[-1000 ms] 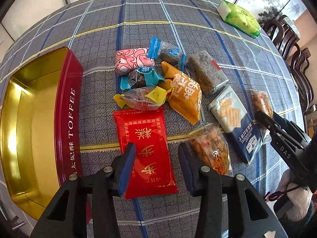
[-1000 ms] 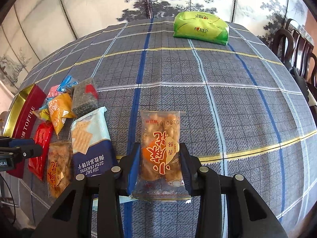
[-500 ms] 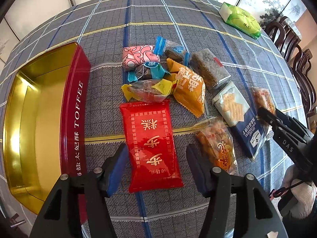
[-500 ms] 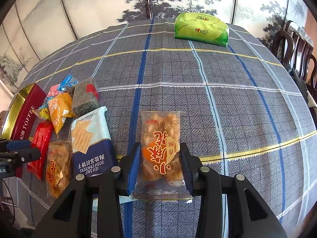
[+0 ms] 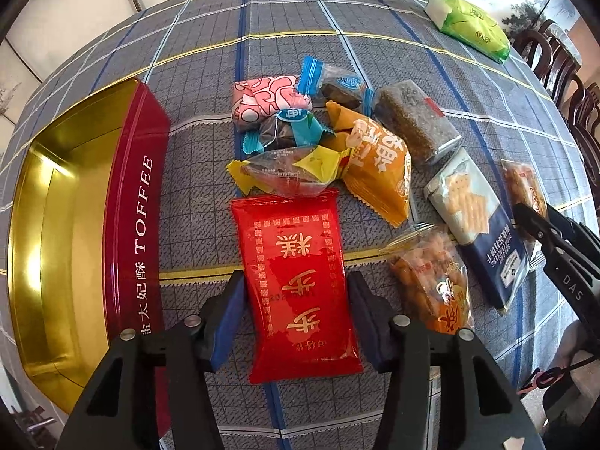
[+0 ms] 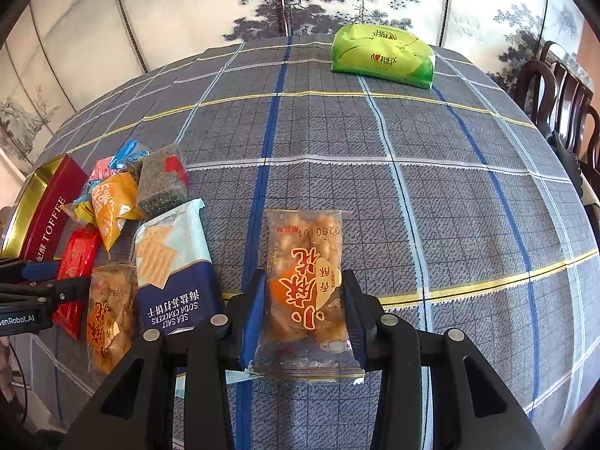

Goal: Organize snacks
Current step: 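Lift the snack bag with the right tool while the left tool grasps the red packet, then carry the red packet into the gold tin and open the left tool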

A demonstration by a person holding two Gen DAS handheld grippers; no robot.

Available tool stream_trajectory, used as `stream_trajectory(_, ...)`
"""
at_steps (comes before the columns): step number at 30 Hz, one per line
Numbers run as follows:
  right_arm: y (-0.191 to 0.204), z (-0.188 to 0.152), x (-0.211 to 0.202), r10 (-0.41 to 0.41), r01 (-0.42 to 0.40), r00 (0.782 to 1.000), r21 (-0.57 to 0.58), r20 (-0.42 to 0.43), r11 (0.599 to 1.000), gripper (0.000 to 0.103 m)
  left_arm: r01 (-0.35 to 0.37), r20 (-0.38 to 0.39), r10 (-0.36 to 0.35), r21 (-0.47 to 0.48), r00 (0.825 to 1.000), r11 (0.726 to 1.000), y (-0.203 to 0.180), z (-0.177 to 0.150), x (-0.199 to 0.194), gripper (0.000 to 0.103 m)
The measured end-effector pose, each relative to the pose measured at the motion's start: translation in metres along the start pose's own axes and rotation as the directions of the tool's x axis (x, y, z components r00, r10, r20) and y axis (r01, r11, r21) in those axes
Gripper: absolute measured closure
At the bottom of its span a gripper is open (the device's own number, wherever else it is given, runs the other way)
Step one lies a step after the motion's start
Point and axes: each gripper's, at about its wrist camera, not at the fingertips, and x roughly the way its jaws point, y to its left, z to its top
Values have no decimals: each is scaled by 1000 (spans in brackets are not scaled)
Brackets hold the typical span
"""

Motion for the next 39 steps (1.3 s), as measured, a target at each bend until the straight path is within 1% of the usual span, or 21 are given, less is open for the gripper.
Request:
stream_trajectory(5, 1, 0, 0, -11, 11, 1000, -9, 0, 1000, 61, 9, 9, -9, 8, 1000, 1000, 2, -7, -4, 61)
stream_trajectory(11, 4, 0, 2, -35, 35, 999, -34, -11, 999, 61, 41, -13, -41, 16, 999, 999, 8, -24, -10, 62)
stream_trajectory(18, 6, 2, 3, -49, 48, 998, -45, -34, 998, 61, 83, -12, -82, 48, 997, 995, 12, -44, -29, 62)
stream_trajectory(21, 6, 4, 4, -52, 49, 997, -52, -50, 997, 61, 101, 1, -101, 63, 995, 993, 13, -51, -41, 62)
stream_trajectory(24, 6, 6, 5, -52, 48, 997, -52, -63, 997, 61, 128, 34, -131, 76, 991, 989, 19, -56, -60, 62)
stream_trajectory(28, 6, 8, 6, -52, 48, 996, -51, -76, 998, 61, 159, 74, -165, 75, 984, 984, 31, -55, -81, 62)
stream_trajectory(30, 6, 9, 7, -53, 49, 995, -51, -85, 997, 61, 150, 101, -157, 70, 982, 986, 36, -50, -90, 62)
stream_trajectory(33, 7, 11, 8, -54, 49, 994, -47, -97, 998, 61, 127, 137, -134, 53, 981, 990, 55, -44, -100, 62)
stream_trajectory(35, 7, 13, 9, -57, 52, 993, -46, -106, 998, 60, 100, 150, -103, 31, 983, 995, 73, -41, -103, 62)
stream_trajectory(39, 8, 16, 11, -59, 55, 991, -34, -123, 998, 58, 9, 146, -7, -18, 989, 1000, 117, -34, -94, 62)
